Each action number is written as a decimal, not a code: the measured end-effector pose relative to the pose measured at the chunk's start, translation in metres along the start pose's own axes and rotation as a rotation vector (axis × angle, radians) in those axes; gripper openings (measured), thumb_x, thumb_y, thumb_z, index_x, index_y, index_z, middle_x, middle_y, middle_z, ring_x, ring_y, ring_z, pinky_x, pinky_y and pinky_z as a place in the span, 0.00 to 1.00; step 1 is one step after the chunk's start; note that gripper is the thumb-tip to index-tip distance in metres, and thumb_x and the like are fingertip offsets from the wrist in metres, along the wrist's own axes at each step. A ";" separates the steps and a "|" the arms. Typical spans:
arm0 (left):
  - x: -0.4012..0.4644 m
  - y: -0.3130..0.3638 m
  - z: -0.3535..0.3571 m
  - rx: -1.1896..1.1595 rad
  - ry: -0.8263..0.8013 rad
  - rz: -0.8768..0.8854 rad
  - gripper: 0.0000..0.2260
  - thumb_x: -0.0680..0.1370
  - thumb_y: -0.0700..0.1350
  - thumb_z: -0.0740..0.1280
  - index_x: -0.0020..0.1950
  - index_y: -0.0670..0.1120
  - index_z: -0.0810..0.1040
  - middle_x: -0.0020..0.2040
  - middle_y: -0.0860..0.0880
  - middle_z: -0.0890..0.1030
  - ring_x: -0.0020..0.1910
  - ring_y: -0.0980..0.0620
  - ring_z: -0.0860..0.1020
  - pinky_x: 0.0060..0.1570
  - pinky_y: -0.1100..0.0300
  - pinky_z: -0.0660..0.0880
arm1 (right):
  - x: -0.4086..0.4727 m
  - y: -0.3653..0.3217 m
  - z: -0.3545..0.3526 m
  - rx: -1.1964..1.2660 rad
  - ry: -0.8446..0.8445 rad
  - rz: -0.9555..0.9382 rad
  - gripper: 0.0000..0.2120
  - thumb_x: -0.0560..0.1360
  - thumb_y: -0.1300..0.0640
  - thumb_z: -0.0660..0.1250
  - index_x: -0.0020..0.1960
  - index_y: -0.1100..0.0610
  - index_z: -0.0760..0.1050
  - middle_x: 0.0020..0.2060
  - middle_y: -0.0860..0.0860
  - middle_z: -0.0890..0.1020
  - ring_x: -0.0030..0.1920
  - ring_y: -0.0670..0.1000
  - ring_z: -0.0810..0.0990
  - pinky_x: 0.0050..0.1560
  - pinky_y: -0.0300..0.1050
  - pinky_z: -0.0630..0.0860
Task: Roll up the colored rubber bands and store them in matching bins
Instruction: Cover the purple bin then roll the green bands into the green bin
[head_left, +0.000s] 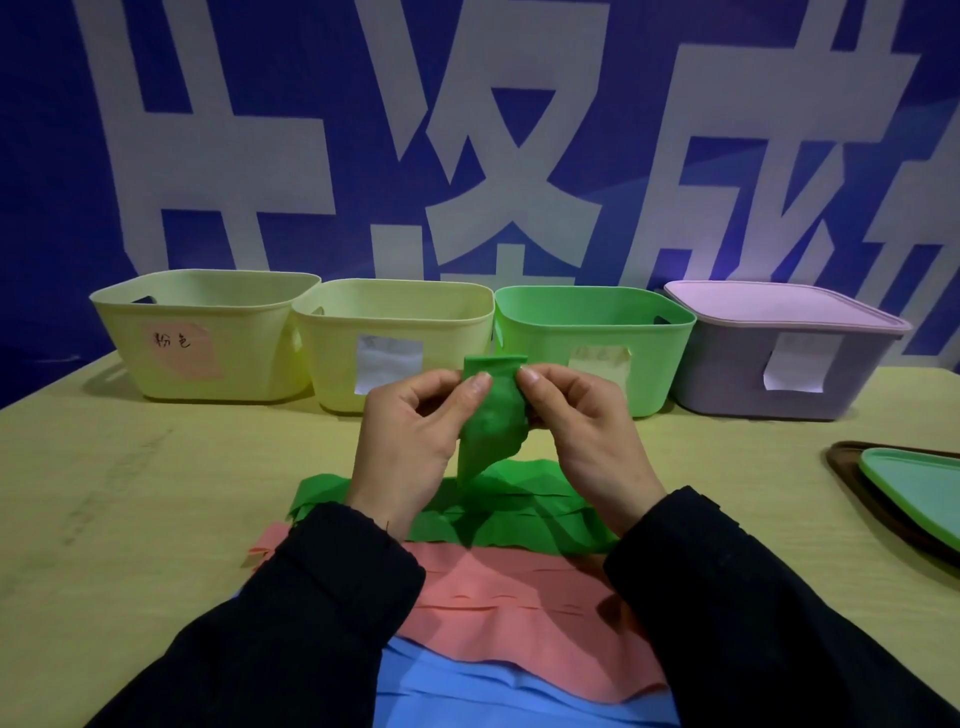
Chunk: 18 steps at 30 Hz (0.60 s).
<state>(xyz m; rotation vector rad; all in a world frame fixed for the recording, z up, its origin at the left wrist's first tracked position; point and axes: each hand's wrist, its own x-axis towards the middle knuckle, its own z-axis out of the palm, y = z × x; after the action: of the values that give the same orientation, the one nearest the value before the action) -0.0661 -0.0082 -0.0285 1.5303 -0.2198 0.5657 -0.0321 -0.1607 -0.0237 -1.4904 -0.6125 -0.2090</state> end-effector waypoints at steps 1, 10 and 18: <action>0.001 -0.001 -0.001 -0.023 0.024 -0.019 0.06 0.77 0.43 0.72 0.50 0.42 0.86 0.44 0.47 0.87 0.44 0.51 0.86 0.43 0.64 0.79 | -0.001 -0.002 0.001 0.004 -0.012 -0.004 0.13 0.83 0.59 0.60 0.49 0.59 0.83 0.38 0.51 0.85 0.38 0.48 0.80 0.41 0.41 0.78; 0.000 0.000 -0.001 -0.050 0.044 -0.011 0.05 0.77 0.43 0.73 0.50 0.44 0.86 0.41 0.49 0.87 0.39 0.58 0.82 0.39 0.68 0.75 | -0.003 -0.007 0.000 0.118 -0.033 -0.050 0.17 0.70 0.57 0.73 0.57 0.62 0.81 0.46 0.58 0.86 0.47 0.46 0.84 0.48 0.37 0.78; -0.002 0.002 0.000 0.019 -0.012 0.035 0.03 0.78 0.42 0.72 0.48 0.45 0.86 0.42 0.48 0.86 0.42 0.54 0.83 0.44 0.62 0.79 | -0.002 -0.005 0.000 0.147 -0.024 -0.022 0.04 0.78 0.69 0.66 0.50 0.66 0.80 0.33 0.47 0.84 0.34 0.41 0.80 0.36 0.33 0.75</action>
<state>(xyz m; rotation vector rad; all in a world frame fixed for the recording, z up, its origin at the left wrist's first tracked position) -0.0690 -0.0093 -0.0275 1.5515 -0.2519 0.5881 -0.0365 -0.1619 -0.0203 -1.3468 -0.6504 -0.1602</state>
